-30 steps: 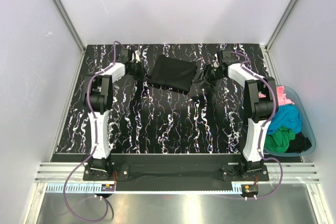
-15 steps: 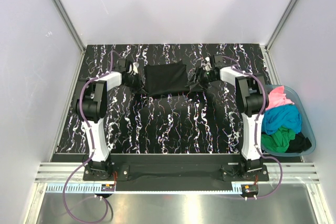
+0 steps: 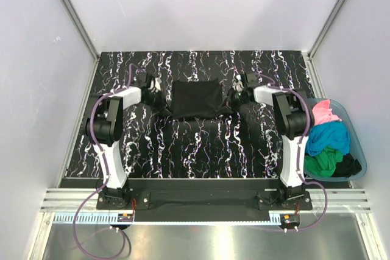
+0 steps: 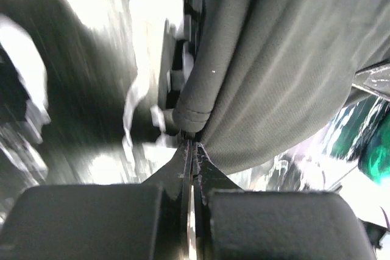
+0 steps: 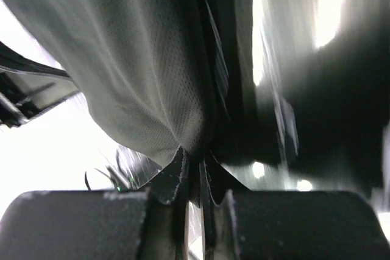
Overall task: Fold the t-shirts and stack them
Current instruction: Fold the tshirt
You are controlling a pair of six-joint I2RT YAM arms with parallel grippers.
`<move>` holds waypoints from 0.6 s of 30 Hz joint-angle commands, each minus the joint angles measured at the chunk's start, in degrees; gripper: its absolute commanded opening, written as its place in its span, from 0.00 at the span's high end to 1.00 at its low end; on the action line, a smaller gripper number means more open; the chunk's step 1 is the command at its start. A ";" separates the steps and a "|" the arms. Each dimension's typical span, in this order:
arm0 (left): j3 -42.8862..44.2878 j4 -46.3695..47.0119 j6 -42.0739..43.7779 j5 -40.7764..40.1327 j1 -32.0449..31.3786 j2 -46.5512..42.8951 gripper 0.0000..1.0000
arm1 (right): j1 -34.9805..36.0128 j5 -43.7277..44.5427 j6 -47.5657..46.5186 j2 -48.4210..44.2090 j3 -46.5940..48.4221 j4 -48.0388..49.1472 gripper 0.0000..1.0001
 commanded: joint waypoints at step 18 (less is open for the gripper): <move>-4.85 -23.69 0.53 -9.76 -3.24 -22.33 0.56 | 6.36 11.61 -3.70 -34.67 -17.03 -24.38 0.35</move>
